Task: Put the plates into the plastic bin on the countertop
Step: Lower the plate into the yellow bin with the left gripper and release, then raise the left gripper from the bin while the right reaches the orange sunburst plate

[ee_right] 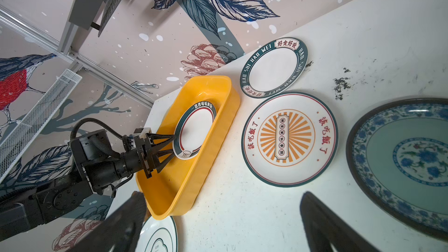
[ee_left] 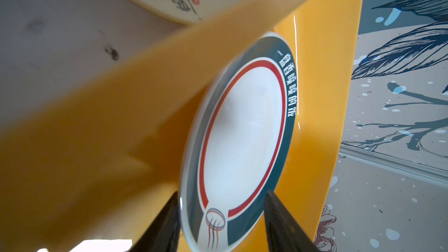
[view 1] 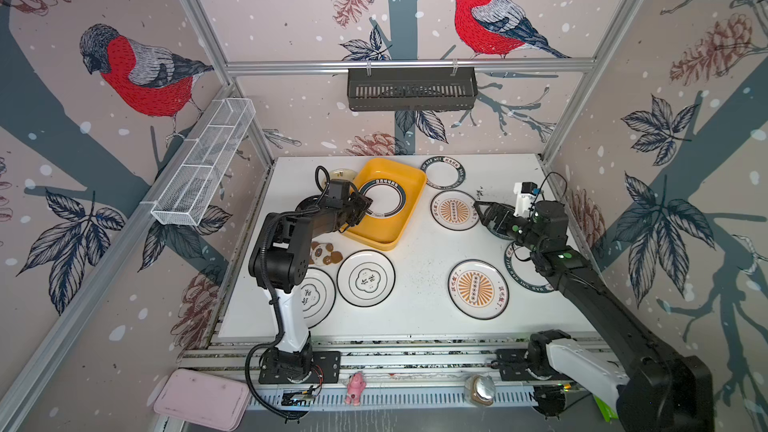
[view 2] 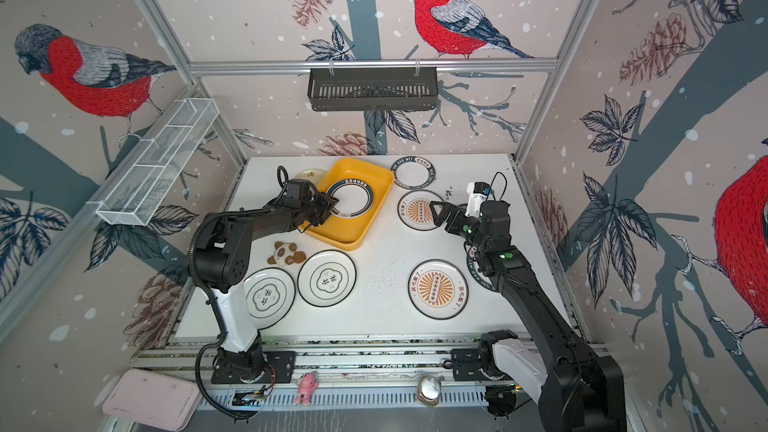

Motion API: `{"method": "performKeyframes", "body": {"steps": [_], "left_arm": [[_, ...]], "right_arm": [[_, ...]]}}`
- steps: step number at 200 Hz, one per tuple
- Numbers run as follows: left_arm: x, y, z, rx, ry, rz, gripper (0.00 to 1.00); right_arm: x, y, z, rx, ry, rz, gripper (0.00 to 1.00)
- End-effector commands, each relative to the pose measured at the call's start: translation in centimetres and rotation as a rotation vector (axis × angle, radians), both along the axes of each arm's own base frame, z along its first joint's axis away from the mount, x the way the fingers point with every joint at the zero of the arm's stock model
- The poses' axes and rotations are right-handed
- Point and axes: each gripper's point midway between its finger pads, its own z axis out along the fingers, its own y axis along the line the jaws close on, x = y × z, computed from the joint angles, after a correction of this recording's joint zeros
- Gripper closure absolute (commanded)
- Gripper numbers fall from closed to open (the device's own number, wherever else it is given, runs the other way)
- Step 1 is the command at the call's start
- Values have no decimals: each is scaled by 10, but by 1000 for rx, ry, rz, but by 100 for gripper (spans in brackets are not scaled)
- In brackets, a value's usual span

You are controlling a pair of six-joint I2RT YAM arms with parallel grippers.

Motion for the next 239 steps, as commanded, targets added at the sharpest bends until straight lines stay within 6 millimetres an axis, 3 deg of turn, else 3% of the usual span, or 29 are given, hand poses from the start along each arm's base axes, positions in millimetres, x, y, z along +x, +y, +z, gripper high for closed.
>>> {"method": "performKeyframes", "body": {"steps": [1, 52, 87, 102, 114, 142, 155, 164, 198, 212, 239], "left_arm": [[4, 2, 12, 74, -28, 2, 41], [-3, 12, 33, 227, -53, 53, 29], [-12, 16, 45, 242, -85, 69, 28], [-15, 14, 62, 236, -154, 61, 27], [-20, 11, 79, 241, -225, 44, 21], [-33, 0, 131, 311, -414, -36, 13], [-42, -11, 163, 316, -530, -93, 10], [-54, -17, 169, 305, -578, -141, 4], [-98, -60, 219, 199, -807, -371, 4], [-118, -78, 228, 229, -873, -426, 4], [-161, -119, 228, 201, -984, -572, 4]], "right_arm": [[3, -1, 8, -6, -42, -1, 0], [3, -7, -2, 6, 3, -42, 0], [1, -8, -3, 15, 16, -52, 0], [1, -11, -3, 7, 23, -69, 0], [1, -15, -5, -1, 38, -89, 0], [1, -20, -12, 0, 74, -126, 0], [0, -22, -15, 8, 91, -144, 0], [0, -24, -18, 16, 104, -160, 0], [-3, -36, -33, -30, 191, -222, 0], [-7, -40, -42, -46, 241, -244, 0], [-28, -47, -65, -62, 359, -272, 0]]}}
